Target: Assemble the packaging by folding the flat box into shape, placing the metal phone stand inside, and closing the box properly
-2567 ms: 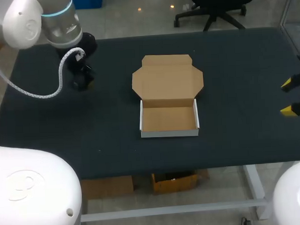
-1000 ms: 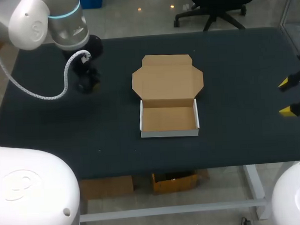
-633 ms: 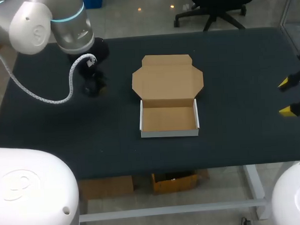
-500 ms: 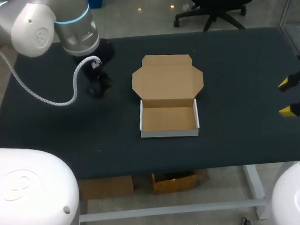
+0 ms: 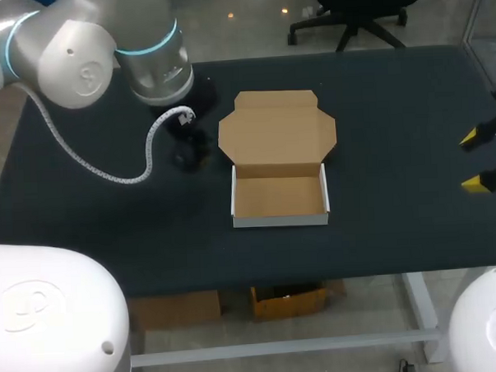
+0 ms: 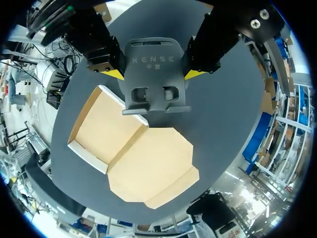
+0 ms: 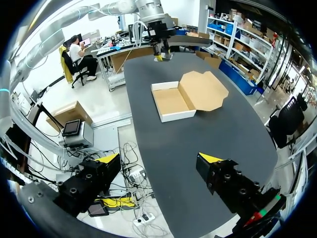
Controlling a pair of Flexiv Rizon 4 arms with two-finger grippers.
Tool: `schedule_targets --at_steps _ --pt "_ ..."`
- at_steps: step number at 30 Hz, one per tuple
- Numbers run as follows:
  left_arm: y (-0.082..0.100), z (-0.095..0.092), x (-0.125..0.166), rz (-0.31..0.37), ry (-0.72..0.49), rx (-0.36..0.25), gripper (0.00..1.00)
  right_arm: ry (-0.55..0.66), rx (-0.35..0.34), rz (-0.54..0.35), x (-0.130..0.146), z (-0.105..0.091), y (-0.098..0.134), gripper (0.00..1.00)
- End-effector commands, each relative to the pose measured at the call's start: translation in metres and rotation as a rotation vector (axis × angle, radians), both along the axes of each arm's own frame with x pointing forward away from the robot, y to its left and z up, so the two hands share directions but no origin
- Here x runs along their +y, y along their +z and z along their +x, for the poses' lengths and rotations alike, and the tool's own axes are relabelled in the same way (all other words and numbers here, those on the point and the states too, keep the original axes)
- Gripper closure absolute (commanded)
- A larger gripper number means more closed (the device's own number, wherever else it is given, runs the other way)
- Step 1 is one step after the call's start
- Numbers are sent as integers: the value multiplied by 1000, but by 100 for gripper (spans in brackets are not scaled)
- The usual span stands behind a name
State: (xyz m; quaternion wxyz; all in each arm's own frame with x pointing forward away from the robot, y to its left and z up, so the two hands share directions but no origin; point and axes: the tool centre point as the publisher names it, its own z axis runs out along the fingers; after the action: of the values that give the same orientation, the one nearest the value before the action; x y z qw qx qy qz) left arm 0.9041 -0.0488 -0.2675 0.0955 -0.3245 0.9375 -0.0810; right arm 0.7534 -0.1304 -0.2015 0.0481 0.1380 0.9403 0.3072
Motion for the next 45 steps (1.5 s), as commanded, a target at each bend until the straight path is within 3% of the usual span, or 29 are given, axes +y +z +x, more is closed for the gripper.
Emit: schedule_targets --at_steps 1,9,29,45 --pt "-7 -1 -19 17 4 -1 100 2 -1 2 -1 0 0 0" --pt "-20 -5 -52 -15 3 34 100 2 -1 2 -1 0 0 0" --pt "-51 -5 -113 -18 -11 83 100 2 -1 2 -1 0 0 0" --pt "-80 -4 -146 -23 -10 72 100 2 -1 2 -1 0 0 0"
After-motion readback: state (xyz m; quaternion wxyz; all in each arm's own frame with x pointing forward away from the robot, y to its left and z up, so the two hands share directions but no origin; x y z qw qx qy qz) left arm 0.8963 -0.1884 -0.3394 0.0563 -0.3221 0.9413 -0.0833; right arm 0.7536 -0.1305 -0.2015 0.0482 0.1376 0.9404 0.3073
